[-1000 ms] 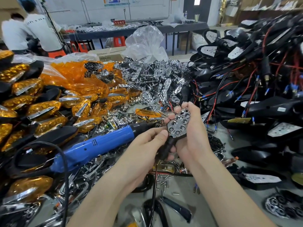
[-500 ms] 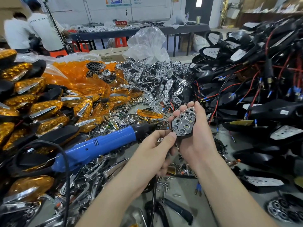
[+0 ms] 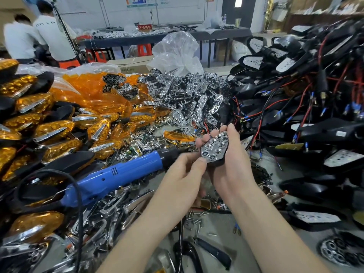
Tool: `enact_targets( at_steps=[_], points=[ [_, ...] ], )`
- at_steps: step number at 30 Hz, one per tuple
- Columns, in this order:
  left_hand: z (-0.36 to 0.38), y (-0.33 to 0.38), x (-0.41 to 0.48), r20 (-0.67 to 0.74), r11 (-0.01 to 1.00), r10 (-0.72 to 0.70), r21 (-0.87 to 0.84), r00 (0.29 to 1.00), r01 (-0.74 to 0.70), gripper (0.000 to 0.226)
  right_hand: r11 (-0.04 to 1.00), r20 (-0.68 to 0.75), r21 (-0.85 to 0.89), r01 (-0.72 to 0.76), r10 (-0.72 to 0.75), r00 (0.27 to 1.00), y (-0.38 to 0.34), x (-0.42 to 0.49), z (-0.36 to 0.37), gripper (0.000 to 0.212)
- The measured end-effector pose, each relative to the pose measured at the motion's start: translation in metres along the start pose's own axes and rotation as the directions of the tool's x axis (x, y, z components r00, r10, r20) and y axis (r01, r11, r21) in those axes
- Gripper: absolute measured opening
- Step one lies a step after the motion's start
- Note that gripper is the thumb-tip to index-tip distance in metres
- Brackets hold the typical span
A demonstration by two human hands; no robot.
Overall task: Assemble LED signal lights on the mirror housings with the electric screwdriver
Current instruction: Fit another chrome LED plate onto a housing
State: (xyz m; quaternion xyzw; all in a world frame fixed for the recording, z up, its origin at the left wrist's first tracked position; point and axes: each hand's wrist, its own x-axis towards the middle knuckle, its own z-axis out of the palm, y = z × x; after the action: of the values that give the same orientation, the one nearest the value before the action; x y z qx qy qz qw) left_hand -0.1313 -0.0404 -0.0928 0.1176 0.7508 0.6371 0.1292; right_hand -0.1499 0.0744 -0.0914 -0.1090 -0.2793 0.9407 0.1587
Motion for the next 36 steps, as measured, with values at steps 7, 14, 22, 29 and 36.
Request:
enact_targets(
  at_steps=[7,14,22,29,36],
  points=[
    [0.000,-0.003,0.001,-0.110,0.860,0.366,0.419,0.924,-0.291,0.014,0.980,0.028,-0.199,0.008,-0.002,1.000,0.013,-0.005,-0.002,0.035],
    [-0.006,-0.002,0.004,-0.149,0.878,0.356,0.391,0.922,-0.276,0.026,0.920,0.104,-0.382,0.084,-0.048,0.993,0.016,-0.006,0.000,0.035],
    [-0.012,0.002,0.008,-0.145,0.917,0.283,0.329,0.948,-0.224,0.021,0.917,0.152,-0.398,0.028,0.036,0.988,0.013,-0.012,0.000,0.029],
    [-0.018,0.003,0.012,-0.235,0.964,0.236,0.178,0.943,-0.197,0.022,0.933,0.155,-0.356,0.061,-0.005,0.988,0.015,-0.012,0.002,0.042],
    [-0.016,0.005,0.008,-0.147,0.893,0.385,0.309,0.911,-0.327,0.023,0.945,0.131,-0.318,0.069,-0.028,0.991,0.009,-0.009,0.001,0.037]
  ],
)
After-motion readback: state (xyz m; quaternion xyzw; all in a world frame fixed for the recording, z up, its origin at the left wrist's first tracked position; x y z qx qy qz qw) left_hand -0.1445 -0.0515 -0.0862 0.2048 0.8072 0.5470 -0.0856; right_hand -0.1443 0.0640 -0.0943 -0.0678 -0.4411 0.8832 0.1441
